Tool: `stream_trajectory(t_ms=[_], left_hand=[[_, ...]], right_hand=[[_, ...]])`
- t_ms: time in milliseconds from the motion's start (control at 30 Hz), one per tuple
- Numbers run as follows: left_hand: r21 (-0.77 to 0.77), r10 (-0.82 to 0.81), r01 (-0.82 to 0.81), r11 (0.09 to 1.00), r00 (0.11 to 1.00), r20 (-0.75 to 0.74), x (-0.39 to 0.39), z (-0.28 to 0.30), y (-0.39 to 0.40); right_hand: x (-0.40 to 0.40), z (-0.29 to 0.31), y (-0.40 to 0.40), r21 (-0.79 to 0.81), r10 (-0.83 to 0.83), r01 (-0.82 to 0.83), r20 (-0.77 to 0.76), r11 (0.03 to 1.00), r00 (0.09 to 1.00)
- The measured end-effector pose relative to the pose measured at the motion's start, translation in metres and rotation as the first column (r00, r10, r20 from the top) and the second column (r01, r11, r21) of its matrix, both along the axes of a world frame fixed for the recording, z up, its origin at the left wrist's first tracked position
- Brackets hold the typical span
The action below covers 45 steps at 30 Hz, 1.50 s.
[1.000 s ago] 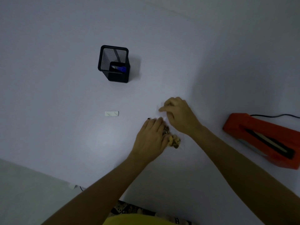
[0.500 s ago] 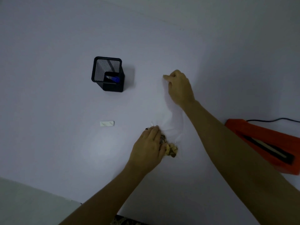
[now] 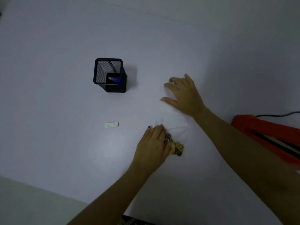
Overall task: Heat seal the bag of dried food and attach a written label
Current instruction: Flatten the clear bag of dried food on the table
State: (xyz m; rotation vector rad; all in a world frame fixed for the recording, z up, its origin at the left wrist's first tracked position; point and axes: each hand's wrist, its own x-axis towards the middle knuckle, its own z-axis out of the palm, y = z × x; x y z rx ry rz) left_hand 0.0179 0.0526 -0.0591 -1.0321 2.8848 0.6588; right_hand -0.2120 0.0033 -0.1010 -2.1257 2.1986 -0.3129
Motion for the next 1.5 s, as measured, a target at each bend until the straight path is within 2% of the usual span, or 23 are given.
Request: stream_trajectory(t_ms=[167, 300, 467, 600, 733, 833, 933, 1033, 1300, 1433, 1500], left_hand=[[0.042, -0.043, 0.042, 0.998, 0.998, 0.036, 0.000, 0.002, -0.002], [0.035, -0.065, 0.063, 0.997, 0.996, 0.058, -0.003, 0.003, 0.003], [0.012, -0.052, 0.052, 0.999, 0.995, 0.090, -0.004, 0.002, 0.006], [-0.013, -0.058, 0.059, 0.998, 0.994, 0.098, -0.005, 0.003, 0.010], [-0.056, -0.070, 0.077, 0.995, 0.990, 0.119, -0.009, 0.003, 0.009], [-0.021, -0.074, 0.077, 0.997, 0.991, 0.110, -0.011, 0.001, 0.006], [-0.006, -0.065, 0.066, 0.998, 0.993, 0.097, -0.011, 0.001, 0.007], [-0.009, -0.047, 0.048, 0.999, 0.996, 0.081, -0.007, 0.000, 0.009], [0.050, -0.006, 0.002, 0.999, 0.997, 0.074, -0.008, 0.007, 0.008], [0.067, -0.011, 0.004, 0.998, 0.995, 0.098, -0.007, 0.008, 0.007], [0.068, -0.015, 0.008, 0.998, 0.995, 0.097, -0.007, 0.008, 0.006]], right_hand=[[-0.026, 0.004, -0.026, -0.034, -0.108, 0.106, -0.046, 0.994, 0.993], [0.014, 0.003, 0.000, -0.105, -0.067, 0.067, 0.000, 0.992, 0.998], [0.046, -0.003, 0.043, 0.037, -0.010, 0.006, 0.101, 0.999, 0.995], [0.028, 0.000, 0.027, 0.153, 0.074, -0.076, 0.018, 0.985, 0.997], [0.004, 0.003, 0.012, 0.193, -0.010, 0.016, -0.032, 0.981, 0.999], [0.012, 0.006, 0.015, 0.172, -0.046, 0.056, -0.062, 0.983, 0.997], [0.037, 0.009, 0.028, 0.124, -0.090, 0.088, 0.011, 0.988, 0.996], [0.052, 0.005, 0.043, 0.162, -0.058, 0.057, 0.005, 0.985, 0.998], [0.019, 0.006, 0.075, 0.247, -0.060, 0.081, -0.092, 0.966, 0.994], [0.013, 0.012, 0.082, 0.212, -0.130, 0.149, -0.103, 0.966, 0.986], [0.026, 0.015, 0.077, 0.169, -0.106, 0.113, -0.050, 0.979, 0.993]])
